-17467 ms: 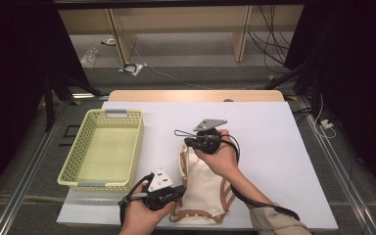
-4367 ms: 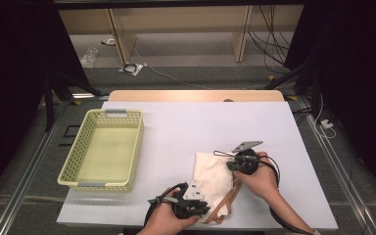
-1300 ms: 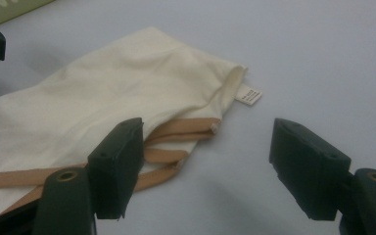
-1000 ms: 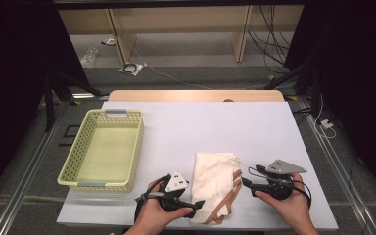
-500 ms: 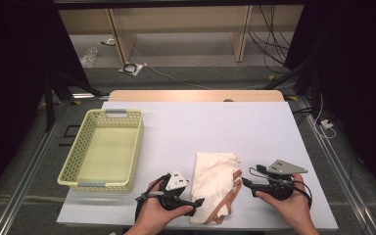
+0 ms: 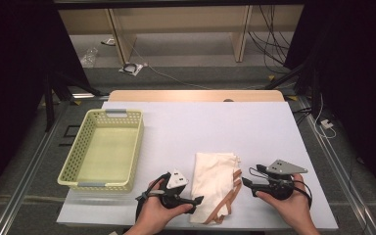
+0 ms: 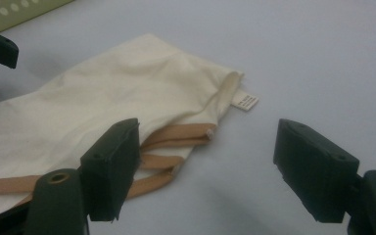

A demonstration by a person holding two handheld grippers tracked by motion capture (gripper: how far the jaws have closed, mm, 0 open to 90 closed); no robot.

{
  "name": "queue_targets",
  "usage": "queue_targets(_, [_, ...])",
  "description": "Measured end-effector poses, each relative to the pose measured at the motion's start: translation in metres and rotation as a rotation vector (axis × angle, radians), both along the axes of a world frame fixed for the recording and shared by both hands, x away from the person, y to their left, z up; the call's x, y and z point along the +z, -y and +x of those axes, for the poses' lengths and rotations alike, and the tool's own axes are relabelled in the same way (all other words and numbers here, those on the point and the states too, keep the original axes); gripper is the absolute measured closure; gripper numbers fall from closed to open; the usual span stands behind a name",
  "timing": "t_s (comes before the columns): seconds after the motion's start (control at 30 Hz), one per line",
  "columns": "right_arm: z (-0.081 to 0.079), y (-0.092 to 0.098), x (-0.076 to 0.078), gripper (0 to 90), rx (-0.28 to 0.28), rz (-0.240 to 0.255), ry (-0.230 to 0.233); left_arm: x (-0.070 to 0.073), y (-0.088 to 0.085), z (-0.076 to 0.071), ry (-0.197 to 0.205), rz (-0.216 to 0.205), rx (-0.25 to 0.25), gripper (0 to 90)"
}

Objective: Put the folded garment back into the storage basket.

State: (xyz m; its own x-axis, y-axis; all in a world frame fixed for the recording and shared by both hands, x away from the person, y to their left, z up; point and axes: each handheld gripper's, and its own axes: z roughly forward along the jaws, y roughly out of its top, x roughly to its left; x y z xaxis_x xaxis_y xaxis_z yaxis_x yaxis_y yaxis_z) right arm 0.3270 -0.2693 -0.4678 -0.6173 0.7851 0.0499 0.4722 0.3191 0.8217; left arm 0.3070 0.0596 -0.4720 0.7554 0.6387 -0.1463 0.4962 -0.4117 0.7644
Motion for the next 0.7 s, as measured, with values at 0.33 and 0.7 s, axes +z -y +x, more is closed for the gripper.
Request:
queue_targets(0.33, [0.001,-0.003,0.0,26.2,-0.006,-0.001,0.006,-0.001,0.008,0.01,-0.017,0.026,0.035,25.3])
queue_targets(0.7, [0.001,-0.003,0.0,26.3,-0.002,0.0,0.007,-0.013,0.03,0.047,-0.095,0.086,0.134,24.8])
